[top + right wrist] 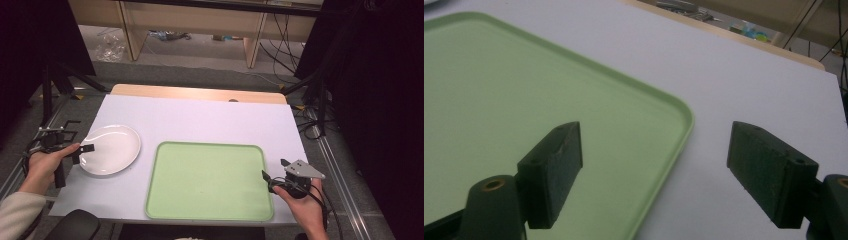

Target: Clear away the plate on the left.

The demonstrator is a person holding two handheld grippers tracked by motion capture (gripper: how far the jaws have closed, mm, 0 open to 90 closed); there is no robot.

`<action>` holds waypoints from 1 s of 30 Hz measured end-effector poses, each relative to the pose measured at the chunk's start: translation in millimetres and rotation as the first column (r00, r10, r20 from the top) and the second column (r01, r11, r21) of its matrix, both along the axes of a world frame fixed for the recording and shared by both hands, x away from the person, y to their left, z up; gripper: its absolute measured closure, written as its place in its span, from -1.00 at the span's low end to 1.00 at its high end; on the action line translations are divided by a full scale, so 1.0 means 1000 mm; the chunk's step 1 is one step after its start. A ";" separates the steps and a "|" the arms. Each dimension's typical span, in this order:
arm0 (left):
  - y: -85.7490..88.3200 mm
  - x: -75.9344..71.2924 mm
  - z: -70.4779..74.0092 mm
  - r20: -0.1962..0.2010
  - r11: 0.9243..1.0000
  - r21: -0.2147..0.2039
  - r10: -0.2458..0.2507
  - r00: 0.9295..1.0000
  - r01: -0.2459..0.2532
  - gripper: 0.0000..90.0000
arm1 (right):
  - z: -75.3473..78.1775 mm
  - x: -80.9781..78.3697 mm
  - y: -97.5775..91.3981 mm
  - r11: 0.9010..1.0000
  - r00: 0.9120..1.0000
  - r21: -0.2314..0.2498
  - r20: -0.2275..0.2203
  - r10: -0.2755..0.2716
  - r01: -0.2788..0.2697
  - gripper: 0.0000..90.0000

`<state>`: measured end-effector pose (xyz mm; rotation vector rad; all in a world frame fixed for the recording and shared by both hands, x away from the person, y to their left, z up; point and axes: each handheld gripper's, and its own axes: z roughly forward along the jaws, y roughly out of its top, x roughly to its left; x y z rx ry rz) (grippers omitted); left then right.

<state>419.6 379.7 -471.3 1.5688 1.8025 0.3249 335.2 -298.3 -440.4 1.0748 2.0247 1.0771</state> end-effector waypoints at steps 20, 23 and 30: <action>0.012 0.002 -0.014 -0.065 0.998 -0.043 0.033 0.997 -0.036 -0.30 | 0.000 0.000 0.001 1.000 1.000 0.007 -0.014 0.001 -0.001 -0.49; 0.013 0.002 -0.014 -0.065 0.997 -0.053 0.045 0.997 -0.048 -0.27 | 0.000 -0.001 0.001 1.000 1.000 0.010 -0.020 0.000 0.000 -0.49; 0.012 0.002 -0.013 -0.071 0.994 -0.096 0.040 0.997 -0.046 -0.18 | 0.000 -0.001 0.002 1.000 1.000 0.009 -0.018 0.001 0.000 -0.49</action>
